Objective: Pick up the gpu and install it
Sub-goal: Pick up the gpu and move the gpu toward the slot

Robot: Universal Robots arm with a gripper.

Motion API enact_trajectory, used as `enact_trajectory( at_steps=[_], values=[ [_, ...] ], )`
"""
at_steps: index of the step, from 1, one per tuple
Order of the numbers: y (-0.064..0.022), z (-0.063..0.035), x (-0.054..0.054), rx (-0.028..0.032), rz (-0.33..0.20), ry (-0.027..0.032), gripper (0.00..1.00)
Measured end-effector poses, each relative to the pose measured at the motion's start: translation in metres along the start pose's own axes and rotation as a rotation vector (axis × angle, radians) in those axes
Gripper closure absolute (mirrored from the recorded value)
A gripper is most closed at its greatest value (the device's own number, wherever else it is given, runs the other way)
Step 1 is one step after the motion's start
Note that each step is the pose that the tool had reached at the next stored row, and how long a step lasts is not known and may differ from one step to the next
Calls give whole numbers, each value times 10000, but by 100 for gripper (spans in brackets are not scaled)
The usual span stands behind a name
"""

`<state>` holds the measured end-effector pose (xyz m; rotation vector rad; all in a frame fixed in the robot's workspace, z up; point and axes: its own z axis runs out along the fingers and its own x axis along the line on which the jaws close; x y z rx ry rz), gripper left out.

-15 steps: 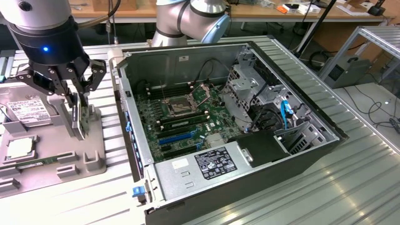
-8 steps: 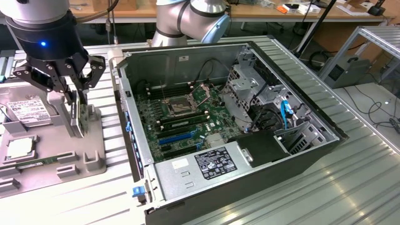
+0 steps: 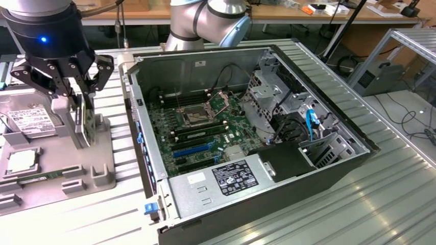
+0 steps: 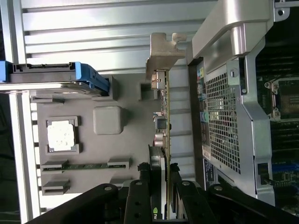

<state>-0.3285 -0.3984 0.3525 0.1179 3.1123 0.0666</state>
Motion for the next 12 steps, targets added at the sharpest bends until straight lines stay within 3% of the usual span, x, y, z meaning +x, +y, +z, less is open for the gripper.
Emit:
enact_trajectory(
  at_steps=[12],
  values=[
    [6, -145, -3, -1, 0, -1, 73]
  ],
)
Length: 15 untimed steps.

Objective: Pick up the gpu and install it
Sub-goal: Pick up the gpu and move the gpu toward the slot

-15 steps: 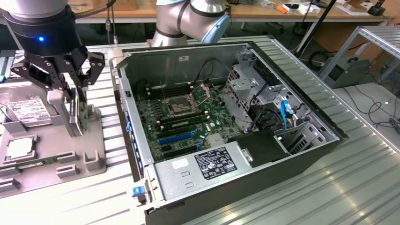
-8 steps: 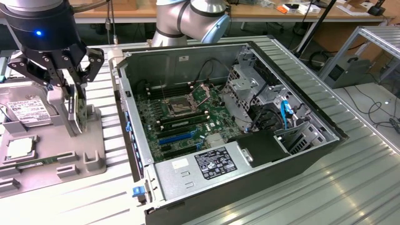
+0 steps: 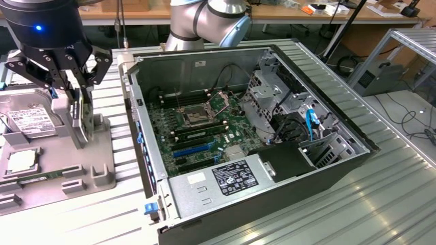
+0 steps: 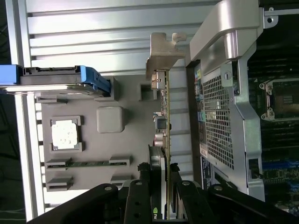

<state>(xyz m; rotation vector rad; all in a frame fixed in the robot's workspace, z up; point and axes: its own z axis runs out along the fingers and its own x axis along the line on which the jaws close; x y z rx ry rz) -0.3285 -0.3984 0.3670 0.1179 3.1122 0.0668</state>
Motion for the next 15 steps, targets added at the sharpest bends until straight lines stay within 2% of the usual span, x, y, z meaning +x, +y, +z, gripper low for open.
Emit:
enact_trajectory(
  at_steps=[15],
  values=[
    [6, -137, -3, 1, -1, 1, 73]
  ],
)
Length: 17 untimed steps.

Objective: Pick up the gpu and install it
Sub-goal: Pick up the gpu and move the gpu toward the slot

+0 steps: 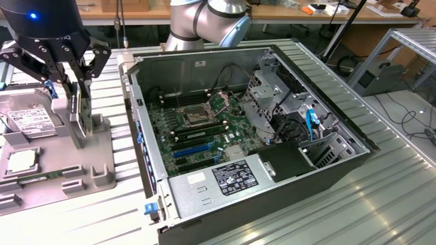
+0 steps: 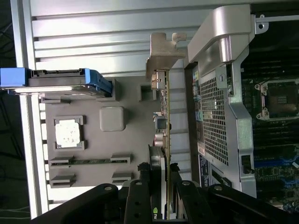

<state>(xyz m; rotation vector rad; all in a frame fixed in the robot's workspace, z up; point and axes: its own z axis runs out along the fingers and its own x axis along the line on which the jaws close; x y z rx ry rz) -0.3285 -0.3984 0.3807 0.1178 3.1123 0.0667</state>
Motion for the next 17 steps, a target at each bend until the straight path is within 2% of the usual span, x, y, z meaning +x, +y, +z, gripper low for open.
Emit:
enact_trajectory(
  at_steps=[17],
  values=[
    [7, -164, -4, 0, 0, 0, 73]
  ],
)
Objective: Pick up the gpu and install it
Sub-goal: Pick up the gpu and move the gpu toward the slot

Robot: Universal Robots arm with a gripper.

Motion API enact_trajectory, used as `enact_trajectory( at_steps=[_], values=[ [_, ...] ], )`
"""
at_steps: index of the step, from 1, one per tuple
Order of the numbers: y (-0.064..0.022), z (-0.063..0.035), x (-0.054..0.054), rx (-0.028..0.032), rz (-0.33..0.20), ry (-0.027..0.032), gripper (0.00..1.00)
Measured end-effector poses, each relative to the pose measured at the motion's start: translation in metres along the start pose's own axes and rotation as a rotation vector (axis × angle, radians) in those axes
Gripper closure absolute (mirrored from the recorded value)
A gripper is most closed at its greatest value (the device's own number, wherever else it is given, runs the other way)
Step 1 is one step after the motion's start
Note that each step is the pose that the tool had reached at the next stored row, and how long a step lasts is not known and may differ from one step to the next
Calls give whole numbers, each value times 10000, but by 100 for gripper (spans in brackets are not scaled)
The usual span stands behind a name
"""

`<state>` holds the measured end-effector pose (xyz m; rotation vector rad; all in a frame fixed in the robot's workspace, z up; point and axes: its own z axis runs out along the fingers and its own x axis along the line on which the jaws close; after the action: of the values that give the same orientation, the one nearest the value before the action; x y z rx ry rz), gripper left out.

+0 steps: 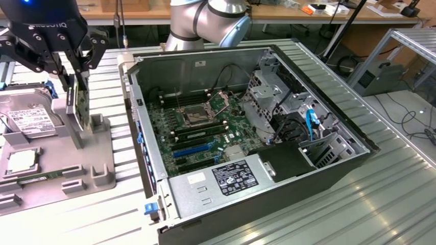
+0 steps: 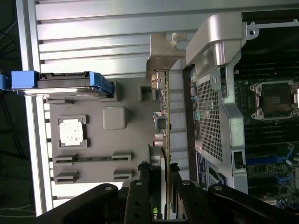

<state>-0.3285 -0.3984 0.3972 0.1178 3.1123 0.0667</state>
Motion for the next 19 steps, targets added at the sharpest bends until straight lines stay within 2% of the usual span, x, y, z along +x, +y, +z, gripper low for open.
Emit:
enact_trajectory(
  at_steps=[13, 19],
  values=[
    [7, -168, -4, 0, 0, 0, 73],
    [12, -281, -7, 0, 0, 0, 73]
  ],
)
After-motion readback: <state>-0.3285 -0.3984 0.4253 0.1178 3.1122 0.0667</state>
